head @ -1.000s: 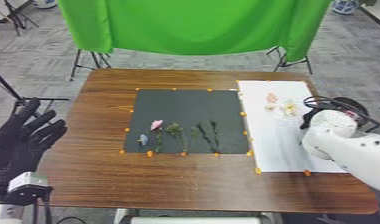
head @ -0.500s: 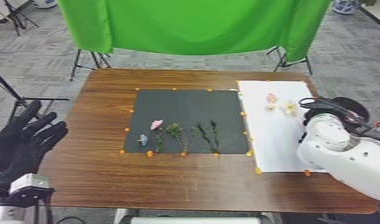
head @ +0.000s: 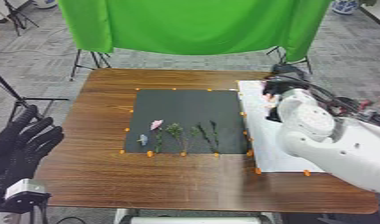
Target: Arrange flowers
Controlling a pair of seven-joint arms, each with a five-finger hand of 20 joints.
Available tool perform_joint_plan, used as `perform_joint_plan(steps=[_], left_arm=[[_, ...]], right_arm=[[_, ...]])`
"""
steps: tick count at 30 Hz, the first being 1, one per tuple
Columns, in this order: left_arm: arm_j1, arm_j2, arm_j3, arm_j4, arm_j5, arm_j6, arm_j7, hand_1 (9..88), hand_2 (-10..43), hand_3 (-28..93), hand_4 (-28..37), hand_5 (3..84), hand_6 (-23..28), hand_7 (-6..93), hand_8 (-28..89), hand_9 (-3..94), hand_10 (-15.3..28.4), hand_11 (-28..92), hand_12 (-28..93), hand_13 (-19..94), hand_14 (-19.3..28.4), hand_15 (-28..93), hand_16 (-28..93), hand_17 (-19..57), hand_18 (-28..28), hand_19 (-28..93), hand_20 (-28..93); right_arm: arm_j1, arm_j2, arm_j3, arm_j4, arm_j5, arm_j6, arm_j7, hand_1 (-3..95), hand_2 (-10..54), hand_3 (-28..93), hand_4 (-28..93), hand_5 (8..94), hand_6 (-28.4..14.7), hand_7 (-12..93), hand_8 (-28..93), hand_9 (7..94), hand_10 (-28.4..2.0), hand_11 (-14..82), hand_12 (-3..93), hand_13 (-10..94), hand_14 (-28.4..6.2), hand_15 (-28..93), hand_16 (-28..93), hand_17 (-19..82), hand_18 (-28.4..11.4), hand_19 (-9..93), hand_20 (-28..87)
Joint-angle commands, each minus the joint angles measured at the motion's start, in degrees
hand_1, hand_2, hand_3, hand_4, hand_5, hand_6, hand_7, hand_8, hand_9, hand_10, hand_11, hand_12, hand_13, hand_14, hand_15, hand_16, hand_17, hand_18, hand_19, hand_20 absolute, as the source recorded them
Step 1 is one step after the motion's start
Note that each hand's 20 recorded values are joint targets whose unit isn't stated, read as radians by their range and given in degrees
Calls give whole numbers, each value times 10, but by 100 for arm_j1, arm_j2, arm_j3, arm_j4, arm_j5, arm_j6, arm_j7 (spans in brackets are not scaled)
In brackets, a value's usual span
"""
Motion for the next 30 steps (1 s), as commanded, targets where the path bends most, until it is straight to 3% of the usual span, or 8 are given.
perform_joint_plan(steps=[1,6,12,18,23,30], left_arm=[[121,-4,-37,-59,-55,92,51,303,64,633,-182,333,80,62,-64,277,188,221,125,200,279,535,-107,-53,284,568,-32],[60,-21,-52,-47,-6,62,-33,304,65,633,-182,333,80,63,-64,278,189,221,124,200,279,535,-107,-53,284,568,-33],[-191,-150,-51,-3,155,-66,-315,304,65,631,-182,333,80,62,-64,277,188,221,125,200,279,536,-108,-53,284,569,-36],[-376,-185,-50,47,251,-126,-466,304,64,633,-182,333,81,62,-64,277,188,222,125,200,279,536,-108,-53,284,570,-38],[-516,-303,-55,72,354,-237,-674,304,64,633,-182,333,81,63,-64,277,189,222,124,200,279,536,-108,-53,284,570,-40],[-620,-338,-20,92,413,-299,-760,305,64,633,-182,334,80,62,-64,277,188,222,124,200,279,535,-108,-53,284,571,-41]], right_arm=[[276,-1446,-351,-203,-146,-201,-409,597,-82,721,-283,799,0,191,42,914,-82,92,268,872,-32,561,160,569,-145,932,254],[360,-2125,-746,106,-198,-245,-430,598,-81,719,-283,801,1,188,44,914,-82,92,269,869,-31,562,162,566,-143,932,259],[459,-2667,-1099,566,-136,-285,-372,596,-81,719,-283,801,2,188,46,913,-82,92,269,868,-31,564,163,563,-144,932,263],[681,-2930,-1411,839,-50,-284,-252,593,-80,720,-283,799,4,189,45,912,-80,91,268,866,-31,564,164,561,-143,932,265],[529,-3039,-1413,899,-120,-482,-208,592,-80,721,-283,796,4,189,44,910,-80,91,268,863,-32,566,165,560,-143,932,265],[346,-3089,-1395,953,-187,-700,-174,590,-80,722,-283,795,4,190,44,908,-79,90,269,861,-32,566,164,557,-145,932,265]])
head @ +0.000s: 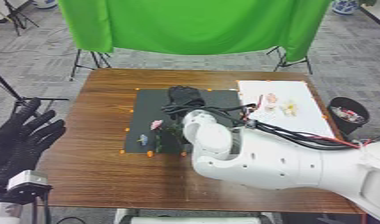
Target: Arrange flowers
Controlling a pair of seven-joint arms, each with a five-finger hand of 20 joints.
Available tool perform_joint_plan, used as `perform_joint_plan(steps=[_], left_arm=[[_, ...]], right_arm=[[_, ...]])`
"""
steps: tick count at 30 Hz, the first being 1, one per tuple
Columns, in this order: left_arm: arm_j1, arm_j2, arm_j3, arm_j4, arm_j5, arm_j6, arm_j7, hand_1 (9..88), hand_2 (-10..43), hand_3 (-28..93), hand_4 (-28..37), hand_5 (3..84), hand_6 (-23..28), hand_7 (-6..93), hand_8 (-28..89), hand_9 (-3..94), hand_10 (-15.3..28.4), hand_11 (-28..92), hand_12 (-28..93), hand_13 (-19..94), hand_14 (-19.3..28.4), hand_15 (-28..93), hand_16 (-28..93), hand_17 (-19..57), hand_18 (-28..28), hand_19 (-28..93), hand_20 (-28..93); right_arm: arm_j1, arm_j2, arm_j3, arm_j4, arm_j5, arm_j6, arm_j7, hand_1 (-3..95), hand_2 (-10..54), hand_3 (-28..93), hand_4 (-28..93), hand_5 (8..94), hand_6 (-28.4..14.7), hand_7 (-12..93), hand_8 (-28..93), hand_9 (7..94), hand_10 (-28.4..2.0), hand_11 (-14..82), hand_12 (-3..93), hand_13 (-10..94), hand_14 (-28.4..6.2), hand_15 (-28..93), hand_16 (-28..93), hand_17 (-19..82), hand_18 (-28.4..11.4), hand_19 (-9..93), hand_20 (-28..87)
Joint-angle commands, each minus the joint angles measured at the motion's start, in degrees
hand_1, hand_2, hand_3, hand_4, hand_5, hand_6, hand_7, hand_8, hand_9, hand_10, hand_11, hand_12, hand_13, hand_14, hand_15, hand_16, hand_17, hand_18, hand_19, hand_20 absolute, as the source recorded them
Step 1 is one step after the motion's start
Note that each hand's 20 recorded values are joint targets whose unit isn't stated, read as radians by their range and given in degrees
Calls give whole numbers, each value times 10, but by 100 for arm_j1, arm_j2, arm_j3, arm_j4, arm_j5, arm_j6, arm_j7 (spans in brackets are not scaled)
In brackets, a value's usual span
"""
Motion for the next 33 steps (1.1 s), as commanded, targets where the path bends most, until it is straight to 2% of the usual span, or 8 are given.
perform_joint_plan(steps=[1,16,17,22,25,26,32,33], left_arm=[[-129,-85,33,48,100,-166,-190,304,64,633,-182,334,81,62,-64,277,188,222,124,200,279,535,-108,-53,284,571,-42],[-260,-136,72,64,147,-204,-307,304,64,634,-180,333,81,62,-64,277,188,222,124,200,279,536,-108,-53,284,572,-46],[-287,-168,66,61,176,-222,-374,304,64,634,-180,333,81,62,-64,276,189,222,124,200,279,536,-108,-53,284,573,-47],[-260,-169,66,50,169,-206,-332,305,65,633,-181,333,81,61,-63,276,188,221,124,200,279,536,-108,-53,284,573,-49],[-318,-254,61,54,227,-273,-434,305,64,634,-181,334,81,61,-64,277,189,221,124,199,279,536,-109,-53,284,573,-51],[-268,-135,82,57,154,-209,-339,305,64,634,-181,334,81,61,-64,277,189,222,124,199,279,536,-109,-53,284,573,-52],[-284,-147,109,63,159,-220,-363,306,65,633,-182,333,81,62,-63,277,189,222,125,199,279,536,-108,-53,284,573,-56],[-244,-130,107,53,146,-205,-304,306,66,632,-182,333,81,62,-64,277,189,222,125,199,279,536,-108,-53,284,573,-57]], right_arm=[[-140,-99,18,44,-49,-257,80,590,-79,722,-283,794,3,190,44,908,-79,90,269,861,-33,566,164,557,-145,932,265],[-231,-219,106,14,-33,-575,18,575,-84,729,-279,757,-9,191,44,889,-87,90,279,835,-42,579,162,544,-146,932,262],[-303,-214,174,-11,-86,-612,4,572,-86,729,-278,751,-10,195,41,883,-89,90,279,831,-43,581,159,543,-146,932,260],[-273,-264,183,-4,-57,-771,32,555,-94,732,-275,714,-25,199,29,841,-102,91,276,813,-47,592,147,531,-145,932,253],[-277,-275,182,24,-130,-801,41,548,-94,735,-275,700,-28,198,27,826,-107,101,269,806,-49,597,144,527,-145,932,249],[-275,-279,189,27,-124,-850,65,546,-95,736,-274,698,-28,198,26,822,-108,103,267,805,-49,597,143,527,-145,932,249],[-207,-256,99,94,-164,-846,243,540,-95,739,-272,692,-30,196,23,811,-114,114,256,804,-52,600,140,526,-146,932,249],[-184,-267,74,120,-251,-876,243,540,-95,739,-272,691,-30,196,23,810,-115,115,255,804,-52,601,139,526,-146,932,248]])
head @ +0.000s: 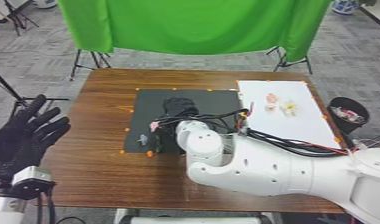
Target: Arrange flowers
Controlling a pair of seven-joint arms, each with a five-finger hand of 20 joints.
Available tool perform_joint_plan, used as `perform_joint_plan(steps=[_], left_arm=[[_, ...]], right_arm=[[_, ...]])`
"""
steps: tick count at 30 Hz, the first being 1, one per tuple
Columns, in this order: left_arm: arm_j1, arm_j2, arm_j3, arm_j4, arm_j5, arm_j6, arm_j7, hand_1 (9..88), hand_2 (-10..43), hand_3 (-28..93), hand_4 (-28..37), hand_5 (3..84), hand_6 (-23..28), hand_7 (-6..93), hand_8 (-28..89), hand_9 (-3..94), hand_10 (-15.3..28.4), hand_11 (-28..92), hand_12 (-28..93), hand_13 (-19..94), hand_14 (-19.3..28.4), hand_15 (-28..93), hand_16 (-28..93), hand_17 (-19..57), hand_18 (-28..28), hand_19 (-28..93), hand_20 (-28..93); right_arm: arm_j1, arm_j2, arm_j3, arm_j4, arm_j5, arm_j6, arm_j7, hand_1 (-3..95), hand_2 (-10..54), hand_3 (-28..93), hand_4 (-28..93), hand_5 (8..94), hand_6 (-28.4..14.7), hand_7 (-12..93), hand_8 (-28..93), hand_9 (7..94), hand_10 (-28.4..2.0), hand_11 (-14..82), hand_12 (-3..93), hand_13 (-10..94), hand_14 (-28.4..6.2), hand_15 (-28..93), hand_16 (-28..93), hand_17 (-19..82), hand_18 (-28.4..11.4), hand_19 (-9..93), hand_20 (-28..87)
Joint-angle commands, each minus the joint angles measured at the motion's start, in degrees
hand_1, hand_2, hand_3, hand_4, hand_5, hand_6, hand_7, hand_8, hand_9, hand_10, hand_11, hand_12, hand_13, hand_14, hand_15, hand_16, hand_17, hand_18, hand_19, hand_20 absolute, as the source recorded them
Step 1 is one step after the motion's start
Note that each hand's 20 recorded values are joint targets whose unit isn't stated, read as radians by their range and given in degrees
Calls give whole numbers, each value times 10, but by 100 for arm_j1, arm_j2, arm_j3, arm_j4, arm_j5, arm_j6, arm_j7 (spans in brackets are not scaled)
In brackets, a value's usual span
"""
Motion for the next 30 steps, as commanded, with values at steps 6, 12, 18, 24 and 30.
perform_joint_plan(steps=[6,12,18,24,30], left_arm=[[88,19,29,-7,-15,-91,3,306,66,631,-179,333,82,62,-63,277,188,223,125,199,280,536,-108,-53,284,574,-61],[52,-56,23,-7,38,-131,-105,307,65,632,-179,334,82,61,-63,276,189,222,125,199,280,536,-109,-53,284,574,-64],[43,-70,27,-1,50,-121,-144,307,64,631,-179,334,82,62,-63,276,189,222,125,200,280,537,-109,-53,284,575,-67],[60,-108,30,-7,73,-142,-171,308,61,633,-177,334,82,61,-63,277,189,222,125,200,280,537,-109,-53,284,575,-69],[132,-100,19,-21,62,-129,-146,309,60,631,-177,334,82,61,-64,277,189,223,125,200,279,538,-109,-53,284,576,-71]], right_arm=[[-15,-35,167,-63,-106,-592,206,533,-95,752,-267,666,-35,186,9,776,-127,131,244,789,-50,608,156,523,-147,932,248],[-158,-88,423,-129,115,-942,253,522,-95,765,-265,600,-50,180,-109,681,-165,217,165,739,-50,626,184,505,-153,932,239],[-197,-116,588,-237,303,-1147,251,506,-95,762,-265,565,-66,164,-106,638,-184,222,154,704,-74,653,176,500,-154,932,239],[-210,-133,727,-321,540,-1279,350,488,-95,768,-263,546,-83,148,-99,603,-202,217,154,680,-93,681,163,496,-157,932,236],[-209,-89,911,-342,736,-1463,454,495,-95,768,-266,525,-104,134,-94,565,-219,215,155,646,-102,701,156,488,-162,932,232]])
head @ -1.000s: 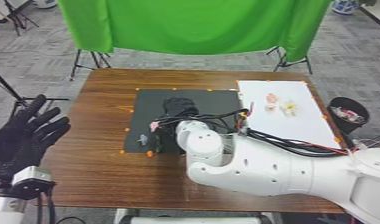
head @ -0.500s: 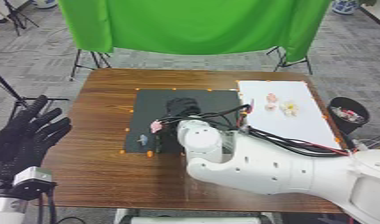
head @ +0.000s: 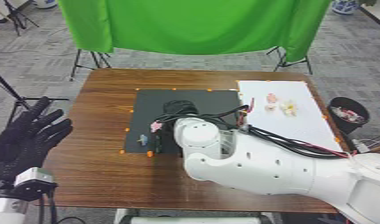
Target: Arrange flowers
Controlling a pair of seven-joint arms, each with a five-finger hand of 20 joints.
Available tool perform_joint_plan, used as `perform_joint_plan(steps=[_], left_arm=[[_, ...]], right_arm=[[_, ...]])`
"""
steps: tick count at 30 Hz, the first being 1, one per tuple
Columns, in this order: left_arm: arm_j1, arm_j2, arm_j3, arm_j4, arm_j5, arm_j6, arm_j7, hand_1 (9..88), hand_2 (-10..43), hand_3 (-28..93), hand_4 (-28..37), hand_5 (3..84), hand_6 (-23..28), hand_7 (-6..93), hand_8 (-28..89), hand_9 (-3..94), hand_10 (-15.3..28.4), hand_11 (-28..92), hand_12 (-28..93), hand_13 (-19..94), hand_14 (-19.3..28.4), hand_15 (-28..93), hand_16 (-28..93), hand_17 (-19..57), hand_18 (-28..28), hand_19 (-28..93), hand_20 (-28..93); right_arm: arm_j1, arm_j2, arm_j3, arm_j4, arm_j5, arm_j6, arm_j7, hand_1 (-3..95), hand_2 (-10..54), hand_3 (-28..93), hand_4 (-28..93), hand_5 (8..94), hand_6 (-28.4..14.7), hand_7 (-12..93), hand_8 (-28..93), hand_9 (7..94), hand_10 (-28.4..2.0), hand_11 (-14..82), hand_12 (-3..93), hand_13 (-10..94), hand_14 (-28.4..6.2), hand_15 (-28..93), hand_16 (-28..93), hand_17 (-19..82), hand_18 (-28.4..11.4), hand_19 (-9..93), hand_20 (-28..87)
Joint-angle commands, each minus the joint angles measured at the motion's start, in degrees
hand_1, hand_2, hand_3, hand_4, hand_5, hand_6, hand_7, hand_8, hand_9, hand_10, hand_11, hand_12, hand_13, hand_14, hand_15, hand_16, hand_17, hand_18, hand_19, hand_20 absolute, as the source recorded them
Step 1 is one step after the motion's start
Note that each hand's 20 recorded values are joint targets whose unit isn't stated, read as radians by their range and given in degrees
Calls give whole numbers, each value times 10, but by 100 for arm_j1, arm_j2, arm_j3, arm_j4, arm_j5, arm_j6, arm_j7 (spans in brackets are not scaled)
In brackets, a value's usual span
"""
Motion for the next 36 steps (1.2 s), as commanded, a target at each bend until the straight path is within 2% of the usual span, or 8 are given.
perform_joint_plan(steps=[1,13,14,15,20,27,34,36], left_arm=[[110,-91,-6,-21,41,-104,-76,309,60,631,-177,334,82,61,-63,277,189,223,125,200,280,538,-109,-53,284,576,-72],[361,98,86,-51,-95,43,238,309,58,630,-176,334,82,62,-63,276,189,223,124,200,280,537,-109,-52,284,578,-76],[443,152,101,-70,-144,113,340,309,58,630,-176,333,82,62,-63,276,189,224,124,200,280,537,-109,-52,284,579,-76],[432,142,109,-64,-136,108,329,309,58,630,-176,333,82,62,-63,277,189,223,124,200,280,537,-109,-52,284,579,-77],[634,257,115,-104,-236,218,551,309,59,629,-177,334,82,62,-63,276,189,222,124,200,280,537,-109,-52,284,580,-79],[812,565,188,-138,-430,421,946,310,61,627,-178,334,83,62,-63,277,189,223,125,200,280,538,-109,-53,284,580,-81],[815,586,250,-145,-468,505,1001,311,62,626,-180,334,82,63,-64,276,189,225,124,200,280,539,-109,-53,284,581,-82],[745,559,273,-131,-444,469,930,310,63,626,-180,334,83,62,-64,275,189,225,124,200,280,539,-110,-53,284,581,-82]], right_arm=[[82,-8,220,-89,310,-259,216,495,-95,768,-266,523,-106,133,-94,560,-220,214,154,643,-103,703,155,487,-163,932,230],[225,54,311,-143,482,-291,251,514,-95,785,-272,508,-129,110,-84,530,-236,206,153,611,-103,714,153,475,-170,932,222],[246,61,318,-150,489,-301,218,518,-95,790,-272,508,-129,110,-84,529,-236,206,153,610,-101,714,153,475,-171,932,222],[294,101,305,-192,533,-249,237,519,-95,798,-272,509,-129,109,-83,529,-236,205,153,608,-100,713,155,475,-170,932,222],[434,358,477,-394,574,-143,127,518,-76,817,-279,509,-128,110,-82,529,-237,204,152,607,-100,710,159,474,-171,932,222],[677,1272,857,-644,841,365,-103,409,-34,810,-253,500,-120,117,-83,530,-236,205,151,621,-146,727,94,478,-171,932,221],[921,2203,851,-392,1204,804,-190,395,-30,802,-246,495,-111,126,-83,523,-226,190,147,616,-142,722,82,468,-163,932,211],[1042,2464,751,-323,1348,882,-153,393,-29,802,-245,491,-108,130,-84,518,-224,185,147,614,-141,722,81,467,-162,932,210]])
